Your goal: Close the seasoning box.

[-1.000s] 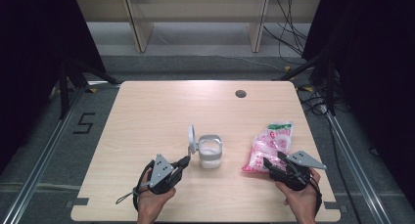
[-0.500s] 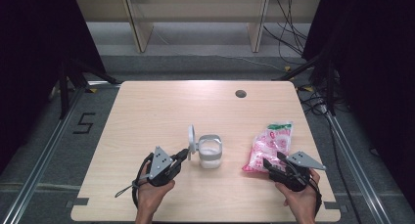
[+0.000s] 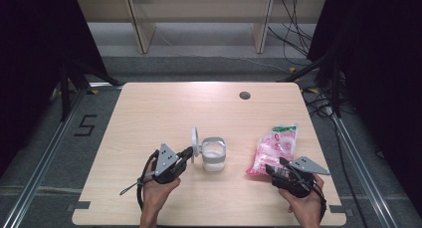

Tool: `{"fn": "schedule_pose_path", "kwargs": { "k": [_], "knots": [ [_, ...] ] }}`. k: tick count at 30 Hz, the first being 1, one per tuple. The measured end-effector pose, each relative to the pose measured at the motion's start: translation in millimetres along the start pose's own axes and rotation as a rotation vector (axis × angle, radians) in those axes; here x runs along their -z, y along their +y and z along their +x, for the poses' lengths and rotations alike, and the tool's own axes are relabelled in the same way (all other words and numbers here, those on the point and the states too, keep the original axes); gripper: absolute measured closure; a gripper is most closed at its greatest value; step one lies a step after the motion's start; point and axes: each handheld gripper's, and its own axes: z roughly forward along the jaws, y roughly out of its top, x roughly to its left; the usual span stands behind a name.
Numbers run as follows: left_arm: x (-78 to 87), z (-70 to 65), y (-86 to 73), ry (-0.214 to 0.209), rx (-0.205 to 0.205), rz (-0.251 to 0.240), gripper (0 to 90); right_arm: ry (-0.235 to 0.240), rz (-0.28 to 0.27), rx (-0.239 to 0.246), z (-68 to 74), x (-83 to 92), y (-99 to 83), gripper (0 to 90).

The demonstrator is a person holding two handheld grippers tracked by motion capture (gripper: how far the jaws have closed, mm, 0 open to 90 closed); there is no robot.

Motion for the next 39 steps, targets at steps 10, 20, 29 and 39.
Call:
{"fn": "schedule_pose_path", "kwargs": {
  "k": [10,20,29,39],
  "knots": [
    [-2.6,0.0,3.1,0.005,-0.004,-0.014,88.5,-0.013,0.001,0.007,3.3,1.8,-1.7,40.2],
    [-2.9,-4.1,6.8,-0.002,-0.015,-0.022,88.0,0.007,-0.006,0.013,2.4,5.0,-2.6,40.2],
    [-8.4,-9.2,9.9,-0.022,-0.057,-0.042,86.8,0.016,-0.013,0.044,3.3,4.5,-3.3,40.2],
    [-11.5,-20.4,10.8,-0.073,-0.054,-0.043,70.0,0.021,-0.001,0.039,5.8,6.1,-4.0,40.2]
  ]
}}
